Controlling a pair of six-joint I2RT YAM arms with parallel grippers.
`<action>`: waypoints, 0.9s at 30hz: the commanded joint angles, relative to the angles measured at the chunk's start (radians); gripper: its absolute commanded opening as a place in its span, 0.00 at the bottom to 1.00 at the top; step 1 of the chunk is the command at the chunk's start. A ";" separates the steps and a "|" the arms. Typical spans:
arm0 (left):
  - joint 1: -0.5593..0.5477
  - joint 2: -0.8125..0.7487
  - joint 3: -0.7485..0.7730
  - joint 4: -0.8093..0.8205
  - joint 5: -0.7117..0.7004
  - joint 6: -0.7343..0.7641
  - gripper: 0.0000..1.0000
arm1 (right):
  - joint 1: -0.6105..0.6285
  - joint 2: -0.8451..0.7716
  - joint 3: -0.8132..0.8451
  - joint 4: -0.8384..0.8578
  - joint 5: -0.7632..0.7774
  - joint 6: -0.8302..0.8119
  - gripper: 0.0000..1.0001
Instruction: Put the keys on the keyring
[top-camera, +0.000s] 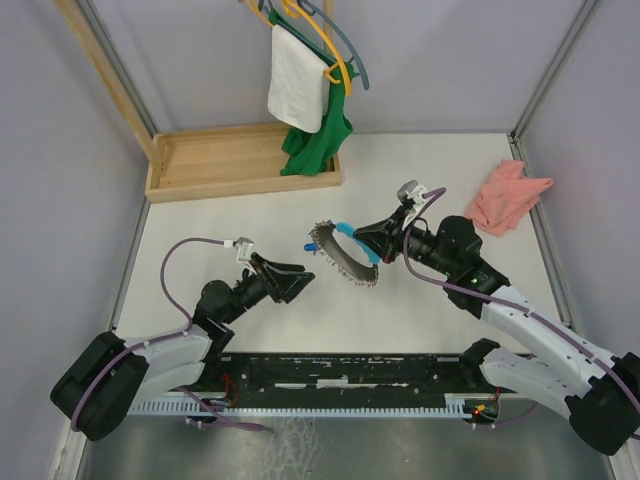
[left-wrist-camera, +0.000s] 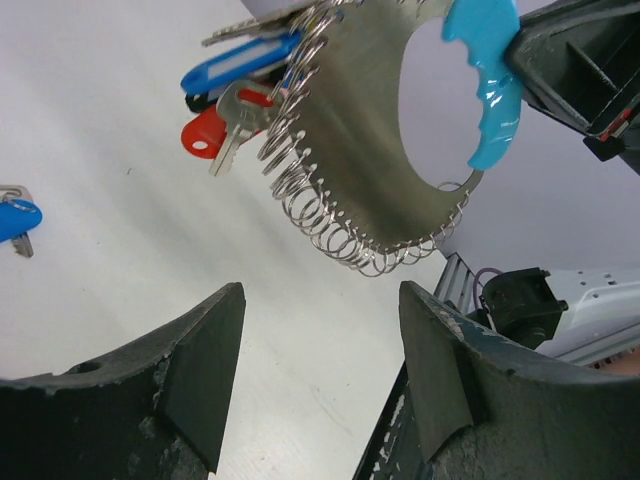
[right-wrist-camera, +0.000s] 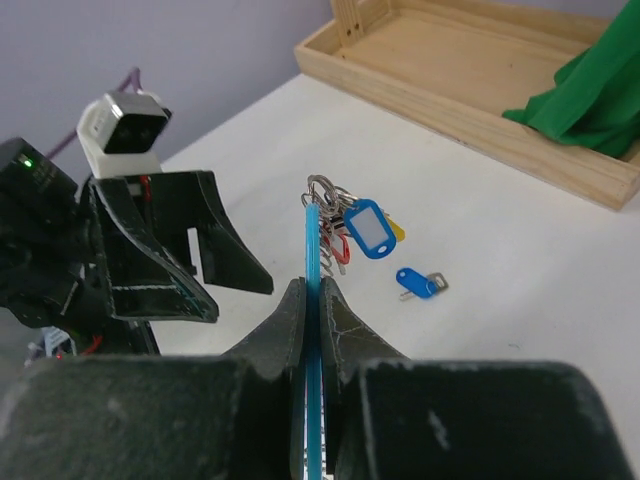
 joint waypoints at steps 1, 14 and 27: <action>0.004 0.052 0.032 0.211 -0.021 -0.081 0.70 | -0.011 -0.036 0.014 0.215 -0.031 0.145 0.01; -0.004 0.264 0.136 0.506 0.002 -0.224 0.71 | -0.012 -0.061 -0.046 0.393 -0.009 0.335 0.01; -0.034 0.411 0.209 0.651 0.019 -0.293 0.58 | -0.013 -0.022 -0.072 0.490 -0.021 0.401 0.01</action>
